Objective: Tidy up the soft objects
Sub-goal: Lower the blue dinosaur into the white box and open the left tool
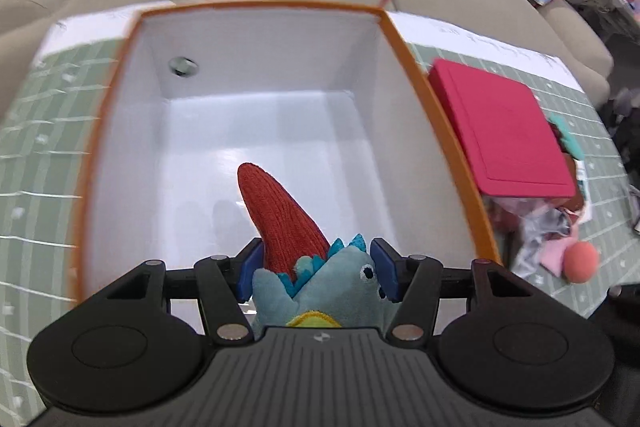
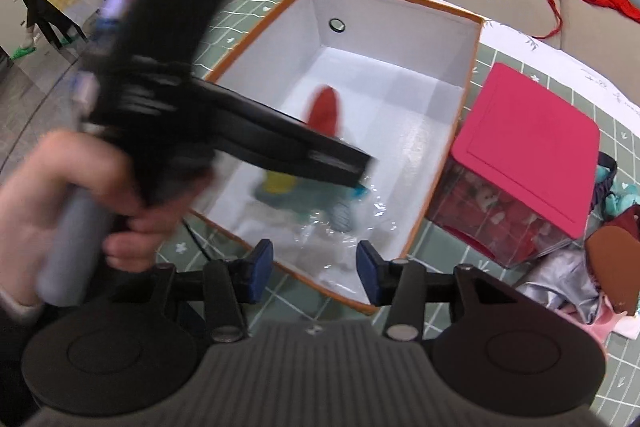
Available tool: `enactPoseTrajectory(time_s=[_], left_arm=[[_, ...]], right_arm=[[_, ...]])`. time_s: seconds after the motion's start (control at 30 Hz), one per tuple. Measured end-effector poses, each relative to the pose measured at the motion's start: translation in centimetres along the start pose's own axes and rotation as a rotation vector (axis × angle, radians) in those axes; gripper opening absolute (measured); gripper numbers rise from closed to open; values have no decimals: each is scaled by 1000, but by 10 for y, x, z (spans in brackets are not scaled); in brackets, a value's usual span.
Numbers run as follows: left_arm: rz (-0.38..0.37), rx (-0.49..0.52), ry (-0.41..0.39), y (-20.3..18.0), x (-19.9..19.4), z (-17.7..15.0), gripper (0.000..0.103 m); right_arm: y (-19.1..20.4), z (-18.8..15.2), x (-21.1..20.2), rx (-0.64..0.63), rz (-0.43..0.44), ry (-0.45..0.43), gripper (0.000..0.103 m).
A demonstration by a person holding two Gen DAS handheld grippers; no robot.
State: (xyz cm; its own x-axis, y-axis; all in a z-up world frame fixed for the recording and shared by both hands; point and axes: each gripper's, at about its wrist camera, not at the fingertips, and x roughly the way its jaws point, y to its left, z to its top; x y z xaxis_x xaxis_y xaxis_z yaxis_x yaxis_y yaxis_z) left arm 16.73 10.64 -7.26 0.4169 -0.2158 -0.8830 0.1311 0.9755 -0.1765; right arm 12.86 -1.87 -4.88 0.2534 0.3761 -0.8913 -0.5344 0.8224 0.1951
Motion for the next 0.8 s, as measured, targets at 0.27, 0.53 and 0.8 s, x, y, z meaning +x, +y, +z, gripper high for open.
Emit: enactPoseTrajectory(time_s=[0.27, 0.53, 0.8], left_arm=[[33, 10, 71, -9, 14, -9, 78], [22, -49, 145, -9, 13, -9, 90], [-41, -4, 111, -10, -1, -13, 91]], right_arm=[[-11, -3, 1, 39, -1, -2, 46], [-16, -4, 2, 61, 10, -2, 46], [-15, -3, -3, 69, 28, -20, 52]])
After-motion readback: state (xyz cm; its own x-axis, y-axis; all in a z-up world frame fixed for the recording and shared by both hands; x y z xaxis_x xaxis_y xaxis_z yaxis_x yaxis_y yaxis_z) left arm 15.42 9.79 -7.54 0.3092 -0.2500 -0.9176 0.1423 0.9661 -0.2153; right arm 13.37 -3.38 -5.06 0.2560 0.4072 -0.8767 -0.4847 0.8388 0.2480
